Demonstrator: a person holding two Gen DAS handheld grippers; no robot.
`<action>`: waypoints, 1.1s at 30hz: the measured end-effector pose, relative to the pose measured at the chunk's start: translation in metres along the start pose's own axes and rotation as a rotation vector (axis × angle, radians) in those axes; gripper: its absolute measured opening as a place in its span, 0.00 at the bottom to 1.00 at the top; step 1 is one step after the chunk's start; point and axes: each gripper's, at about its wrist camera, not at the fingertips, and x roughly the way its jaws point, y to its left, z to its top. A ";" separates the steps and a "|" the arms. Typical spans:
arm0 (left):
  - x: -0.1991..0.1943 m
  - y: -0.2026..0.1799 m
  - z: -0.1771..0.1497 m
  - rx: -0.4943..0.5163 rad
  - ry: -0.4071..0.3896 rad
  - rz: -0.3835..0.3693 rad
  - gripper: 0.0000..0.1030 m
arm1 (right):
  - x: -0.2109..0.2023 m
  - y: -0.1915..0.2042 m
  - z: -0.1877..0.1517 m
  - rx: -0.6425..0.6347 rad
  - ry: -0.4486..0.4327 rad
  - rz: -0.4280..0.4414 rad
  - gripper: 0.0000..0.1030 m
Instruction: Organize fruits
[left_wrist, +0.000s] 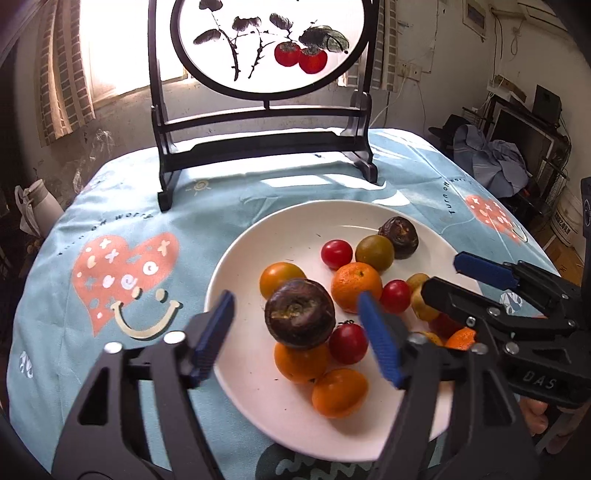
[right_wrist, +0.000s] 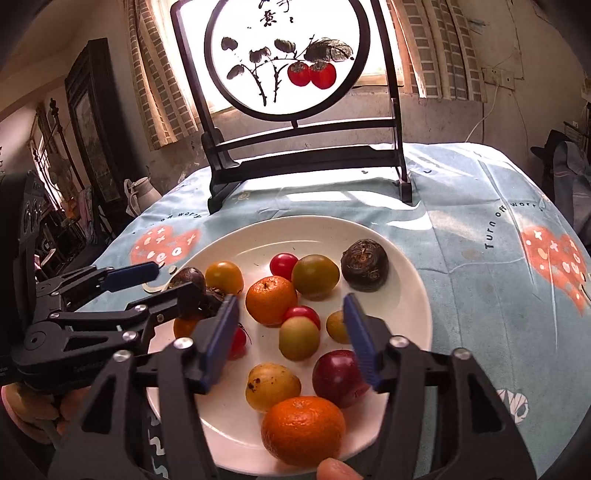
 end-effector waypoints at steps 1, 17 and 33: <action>-0.009 0.001 -0.001 0.001 -0.024 0.025 0.89 | -0.006 0.000 0.000 0.004 -0.004 0.010 0.63; -0.163 -0.010 -0.116 -0.001 -0.057 0.098 0.98 | -0.155 0.053 -0.121 -0.196 0.005 -0.041 0.99; -0.213 -0.021 -0.157 -0.006 -0.069 0.078 0.98 | -0.198 0.071 -0.148 -0.195 -0.016 -0.060 0.99</action>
